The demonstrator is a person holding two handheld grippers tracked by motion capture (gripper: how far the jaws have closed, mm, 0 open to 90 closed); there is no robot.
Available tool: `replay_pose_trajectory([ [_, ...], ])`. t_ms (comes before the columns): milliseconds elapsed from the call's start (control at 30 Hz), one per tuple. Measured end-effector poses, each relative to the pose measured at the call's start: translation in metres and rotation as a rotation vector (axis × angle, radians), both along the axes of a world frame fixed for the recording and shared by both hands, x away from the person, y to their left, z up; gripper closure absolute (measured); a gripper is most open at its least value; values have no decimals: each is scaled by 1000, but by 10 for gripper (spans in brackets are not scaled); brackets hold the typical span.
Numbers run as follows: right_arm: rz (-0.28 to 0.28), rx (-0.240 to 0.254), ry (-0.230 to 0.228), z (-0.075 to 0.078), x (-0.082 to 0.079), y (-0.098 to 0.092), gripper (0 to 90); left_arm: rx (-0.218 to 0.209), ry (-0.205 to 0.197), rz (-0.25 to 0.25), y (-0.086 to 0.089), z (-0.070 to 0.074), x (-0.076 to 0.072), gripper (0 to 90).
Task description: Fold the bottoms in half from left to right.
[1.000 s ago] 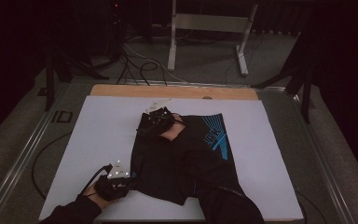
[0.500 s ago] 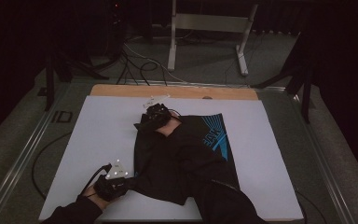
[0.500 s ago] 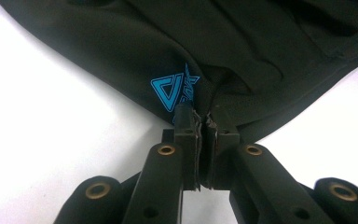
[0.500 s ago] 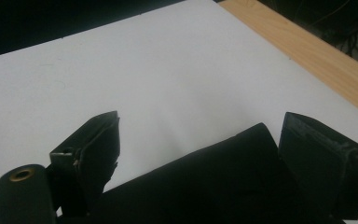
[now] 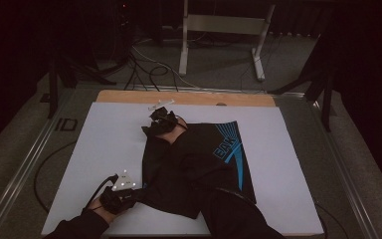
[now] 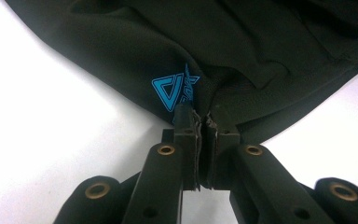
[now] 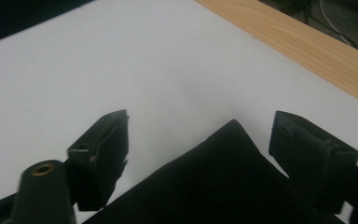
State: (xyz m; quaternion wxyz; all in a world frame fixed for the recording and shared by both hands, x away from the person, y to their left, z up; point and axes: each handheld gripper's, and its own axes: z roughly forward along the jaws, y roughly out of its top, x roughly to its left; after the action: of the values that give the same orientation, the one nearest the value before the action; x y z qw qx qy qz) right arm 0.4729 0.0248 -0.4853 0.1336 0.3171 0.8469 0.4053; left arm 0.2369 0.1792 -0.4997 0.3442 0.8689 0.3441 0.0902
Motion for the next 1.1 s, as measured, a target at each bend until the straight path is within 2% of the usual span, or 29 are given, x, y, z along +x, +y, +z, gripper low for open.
replay_pose_trajectory([
  [33, -7, -14, 0, -2, 1, 1, 220, -1, 1, 0, 0, 0, 0, 848],
  [100, -55, -33, 5, -4, 3, 6, 249, 0, -1, -2, 0, 0, 0, 848],
  [167, -87, -72, -14, -7, 3, 10, 288, 1, -3, -3, 0, 1, 0, 848],
  [333, -106, -110, -17, -12, 2, 20, 323, -2, -6, -4, 0, 1, 0, 848],
  [367, -133, -140, -26, -14, 1, 25, 349, -4, -5, -2, 0, 1, 0, 848],
  [467, -163, -202, -43, -17, 1, 30, 377, -3, -6, -5, 0, 1, 0, 848],
  [533, -189, -222, -39, -19, 1, 32, 389, -3, -7, -7, 0, 2, 0, 848],
  [667, -205, -251, -26, -24, 3, 33, 422, -5, -10, -7, 0, 2, 0, 848],
  [733, -210, -277, -18, -26, 3, 34, 457, -6, -11, -7, -1, 2, 0, 848],
  [867, -209, -293, -10, -29, 5, 32, 530, -5, -14, -8, -1, 2, -1, 848],
  [933, -210, -303, -11, -28, 4, 32, 583, -4, -15, -7, -1, 2, -1, 848],
  [1100, -163, -319, -17, -25, 2, 31, 747, -5, -15, -8, -1, 2, -1, 848],
])
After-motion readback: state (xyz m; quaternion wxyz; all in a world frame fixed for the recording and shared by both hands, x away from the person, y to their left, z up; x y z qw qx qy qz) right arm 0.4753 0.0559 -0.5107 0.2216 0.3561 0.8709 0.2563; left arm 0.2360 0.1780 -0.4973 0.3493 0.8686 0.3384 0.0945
